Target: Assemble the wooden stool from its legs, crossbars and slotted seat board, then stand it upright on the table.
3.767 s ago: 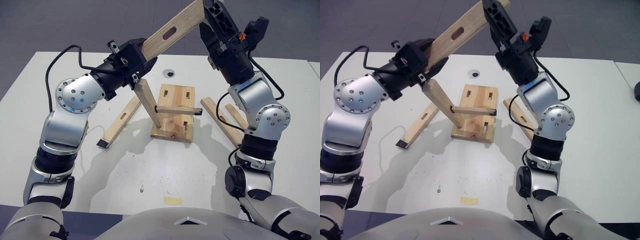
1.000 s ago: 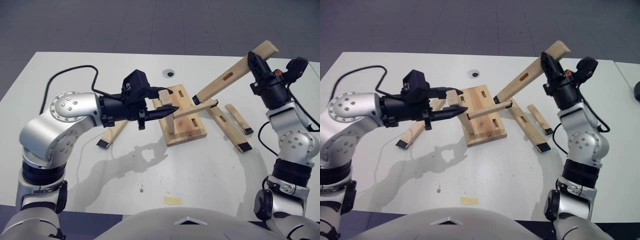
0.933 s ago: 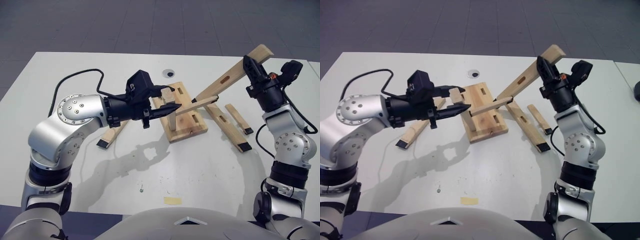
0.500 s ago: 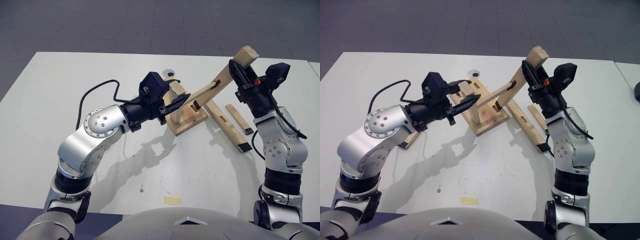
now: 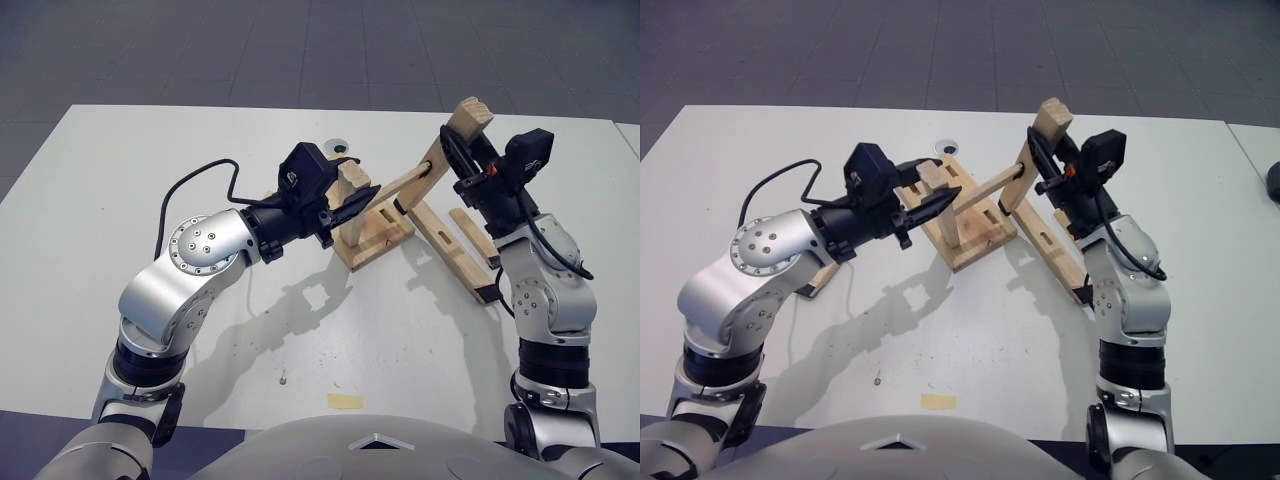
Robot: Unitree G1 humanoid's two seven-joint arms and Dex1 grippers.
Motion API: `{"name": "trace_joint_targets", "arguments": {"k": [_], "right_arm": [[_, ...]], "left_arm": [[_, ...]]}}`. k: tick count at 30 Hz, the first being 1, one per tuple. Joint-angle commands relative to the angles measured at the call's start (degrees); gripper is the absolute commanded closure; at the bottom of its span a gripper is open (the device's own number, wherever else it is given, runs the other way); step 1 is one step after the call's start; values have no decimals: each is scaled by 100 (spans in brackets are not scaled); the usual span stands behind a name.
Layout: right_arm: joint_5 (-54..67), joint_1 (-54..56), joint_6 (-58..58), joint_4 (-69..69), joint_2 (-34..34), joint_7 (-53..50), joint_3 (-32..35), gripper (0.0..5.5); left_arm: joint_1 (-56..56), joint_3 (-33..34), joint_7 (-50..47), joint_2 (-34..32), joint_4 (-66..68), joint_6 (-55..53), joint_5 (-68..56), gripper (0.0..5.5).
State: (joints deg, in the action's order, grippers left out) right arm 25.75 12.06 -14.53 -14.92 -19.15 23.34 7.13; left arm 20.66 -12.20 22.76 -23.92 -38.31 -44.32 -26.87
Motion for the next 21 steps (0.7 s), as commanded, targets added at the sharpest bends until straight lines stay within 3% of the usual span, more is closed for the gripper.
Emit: {"name": "trace_joint_targets", "arguments": {"k": [1, 7, 13, 21], "right_arm": [[-58, 32, -64, 54, 161, 112, -293, 449], [452, 111, -293, -149, 29, 651, -263, 449], [977, 391, -578, -80, 156, 531, 66, 449], [861, 175, -775, -269, 54, 765, -251, 449]], "left_arm": [[-248, -268, 37, -137, 370, -200, 237, 348], [-285, -293, 27, -116, 408, -135, 306, 348], [-308, -369, 23, -82, 505, -49, 392, 348], [-318, -460, 96, -165, 581, 50, 505, 348]]}}
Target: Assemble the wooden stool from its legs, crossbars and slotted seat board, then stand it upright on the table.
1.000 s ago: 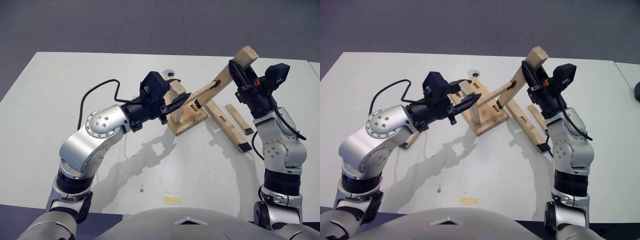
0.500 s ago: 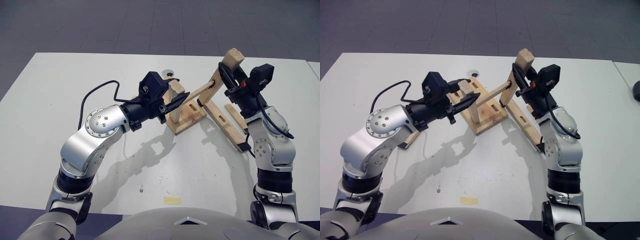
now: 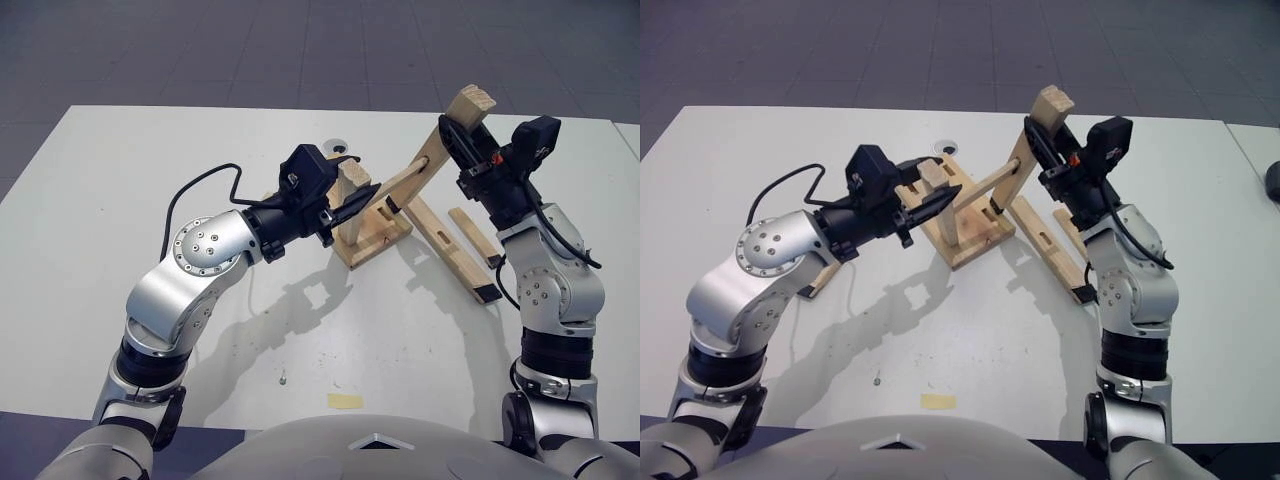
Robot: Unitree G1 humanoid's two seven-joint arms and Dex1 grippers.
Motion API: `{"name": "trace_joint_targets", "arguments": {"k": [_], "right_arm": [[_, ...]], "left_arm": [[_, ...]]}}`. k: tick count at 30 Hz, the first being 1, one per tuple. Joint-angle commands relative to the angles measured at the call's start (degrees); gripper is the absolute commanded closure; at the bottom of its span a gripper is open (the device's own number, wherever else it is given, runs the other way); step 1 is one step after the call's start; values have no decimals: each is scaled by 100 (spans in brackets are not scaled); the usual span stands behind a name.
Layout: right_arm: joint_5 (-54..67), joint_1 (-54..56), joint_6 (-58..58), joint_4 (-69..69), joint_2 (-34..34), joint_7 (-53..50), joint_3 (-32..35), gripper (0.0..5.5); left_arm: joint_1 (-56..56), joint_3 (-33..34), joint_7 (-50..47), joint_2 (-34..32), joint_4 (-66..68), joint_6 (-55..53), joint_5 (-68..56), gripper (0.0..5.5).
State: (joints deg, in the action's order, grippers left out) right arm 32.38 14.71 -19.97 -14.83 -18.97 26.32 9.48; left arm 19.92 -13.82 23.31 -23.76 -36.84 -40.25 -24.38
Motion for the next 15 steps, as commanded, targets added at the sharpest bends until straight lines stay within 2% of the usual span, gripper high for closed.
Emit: {"name": "trace_joint_targets", "arguments": {"k": [1, 8, 15], "right_arm": [[244, -93, -270, -309, 32, 464, -480, 449], [1035, 209, -1066, -203, 113, 204, -116, 449], [1018, 605, -2685, 213, -537, -16, -250, 449]], "left_arm": [[-242, -298, 49, -176, 435, -353, 250, 348], [-317, -304, 53, -164, 440, -340, 267, 348], [-243, -187, 147, -316, 553, -273, 334, 348]]}}
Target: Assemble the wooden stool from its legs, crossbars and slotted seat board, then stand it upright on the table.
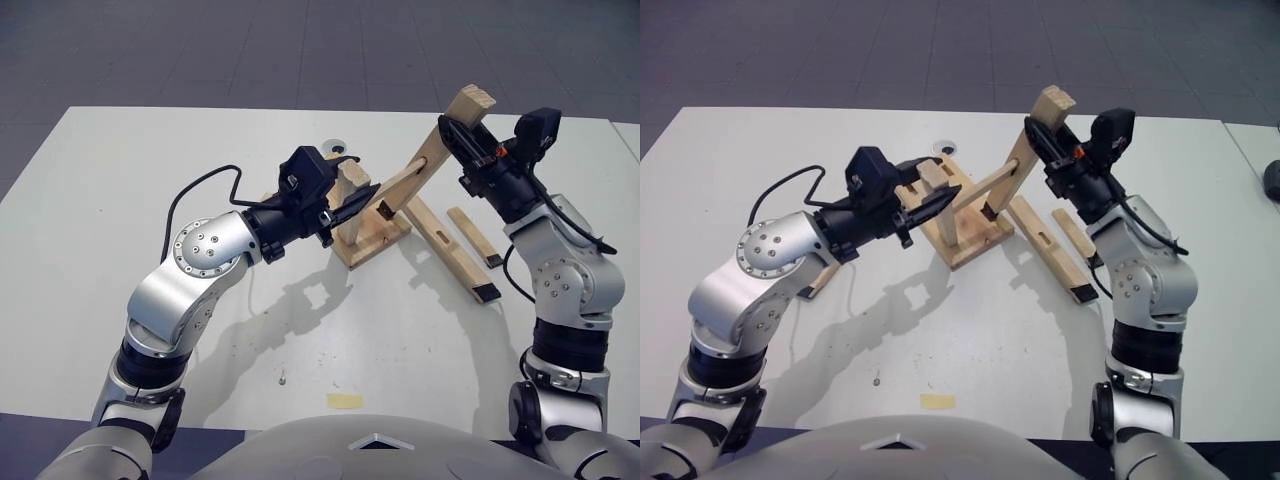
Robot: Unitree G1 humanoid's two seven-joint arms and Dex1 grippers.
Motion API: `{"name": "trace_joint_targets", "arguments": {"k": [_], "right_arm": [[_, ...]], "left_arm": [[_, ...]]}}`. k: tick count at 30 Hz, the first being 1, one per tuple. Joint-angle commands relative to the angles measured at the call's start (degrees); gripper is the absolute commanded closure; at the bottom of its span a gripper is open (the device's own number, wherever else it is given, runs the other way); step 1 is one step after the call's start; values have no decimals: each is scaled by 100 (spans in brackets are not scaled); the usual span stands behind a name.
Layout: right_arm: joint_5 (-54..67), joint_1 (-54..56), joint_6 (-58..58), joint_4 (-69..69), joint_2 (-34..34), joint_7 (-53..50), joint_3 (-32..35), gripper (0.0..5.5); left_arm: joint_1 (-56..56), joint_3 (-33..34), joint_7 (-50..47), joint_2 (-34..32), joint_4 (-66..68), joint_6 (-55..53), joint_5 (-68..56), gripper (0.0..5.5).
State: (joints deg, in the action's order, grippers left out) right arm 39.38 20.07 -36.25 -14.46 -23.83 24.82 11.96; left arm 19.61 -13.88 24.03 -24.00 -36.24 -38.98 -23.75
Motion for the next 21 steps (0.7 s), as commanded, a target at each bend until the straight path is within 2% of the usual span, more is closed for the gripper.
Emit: {"name": "trace_joint_targets", "arguments": {"k": [1, 8, 13, 14, 21], "right_arm": [[565, 182, -1448, 283, 0, -2, -381, 449], [877, 885, -2799, 980, -9, -371, -209, 449], [491, 1317, -3005, 1211, -486, -112, -484, 448], [449, 1382, -3017, 1226, -559, -68, -520, 448], [379, 1424, -2792, 1113, -557, 33, -606, 448]], "left_arm": [[-194, -173, 90, -331, 536, -374, 308, 348], [-137, -225, 105, -319, 640, -300, 343, 348], [-118, -220, 127, -364, 715, -234, 367, 348], [-121, -235, 130, -379, 716, -221, 377, 311], [-52, -41, -51, -61, 716, -278, 404, 200]]}}
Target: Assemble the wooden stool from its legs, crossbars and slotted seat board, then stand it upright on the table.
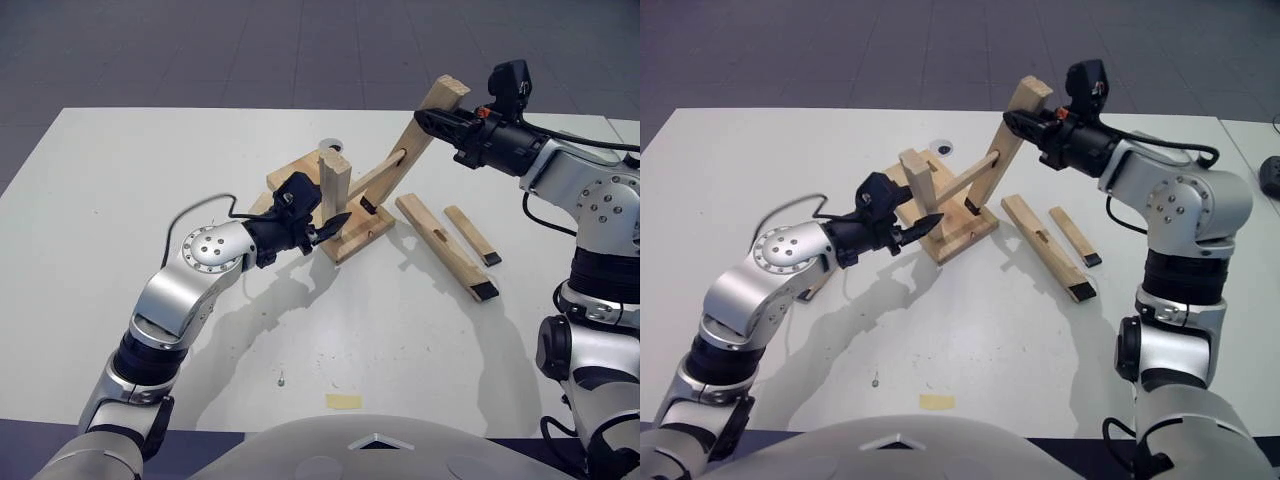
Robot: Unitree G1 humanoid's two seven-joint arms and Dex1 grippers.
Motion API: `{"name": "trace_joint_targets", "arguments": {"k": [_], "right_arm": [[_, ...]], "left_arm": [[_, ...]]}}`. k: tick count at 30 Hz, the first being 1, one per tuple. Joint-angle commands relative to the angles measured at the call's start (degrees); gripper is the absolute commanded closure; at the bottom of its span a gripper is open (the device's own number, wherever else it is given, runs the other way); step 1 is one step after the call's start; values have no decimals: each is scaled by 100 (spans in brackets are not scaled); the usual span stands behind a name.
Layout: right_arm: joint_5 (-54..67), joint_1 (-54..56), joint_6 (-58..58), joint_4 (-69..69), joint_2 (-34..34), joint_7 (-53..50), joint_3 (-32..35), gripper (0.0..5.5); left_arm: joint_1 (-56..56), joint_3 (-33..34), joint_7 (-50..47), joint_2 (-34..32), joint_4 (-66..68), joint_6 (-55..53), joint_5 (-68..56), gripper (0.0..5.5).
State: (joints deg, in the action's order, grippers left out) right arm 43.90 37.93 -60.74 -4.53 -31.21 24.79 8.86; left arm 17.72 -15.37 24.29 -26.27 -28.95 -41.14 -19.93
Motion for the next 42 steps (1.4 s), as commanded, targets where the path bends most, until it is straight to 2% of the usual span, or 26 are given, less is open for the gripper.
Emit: {"name": "trace_joint_targets", "arguments": {"k": [1, 12, 18, 26, 32, 39, 42], "right_arm": [[-76, -368, -312, 95, 211, 16, -291, 448], [-282, 18, 10, -20, 175, 107, -221, 448], [-282, 110, -161, -22, 92, 182, -166, 449], [-69, 280, -290, -171, 377, -35, 369, 449], [-172, -100, -280, -623, 417, -78, 208, 449], [-551, -104, 49, -862, 284, -81, -64, 449], [-526, 45, -103, -876, 282, -181, 48, 449]], "left_arm": [[128, 116, -86, 199, -11, -74, 36, 183], [-9, 66, -124, 315, -20, -143, 169, 12], [-113, 19, -116, 359, -37, -124, 245, 10], [-155, -19, -86, 379, -41, -102, 271, 10], [-81, 121, -56, 263, -92, -86, 297, 10], [-26, 330, 9, 152, 15, -47, 378, 10], [-67, 317, 26, 176, 33, -38, 379, 10]]}}
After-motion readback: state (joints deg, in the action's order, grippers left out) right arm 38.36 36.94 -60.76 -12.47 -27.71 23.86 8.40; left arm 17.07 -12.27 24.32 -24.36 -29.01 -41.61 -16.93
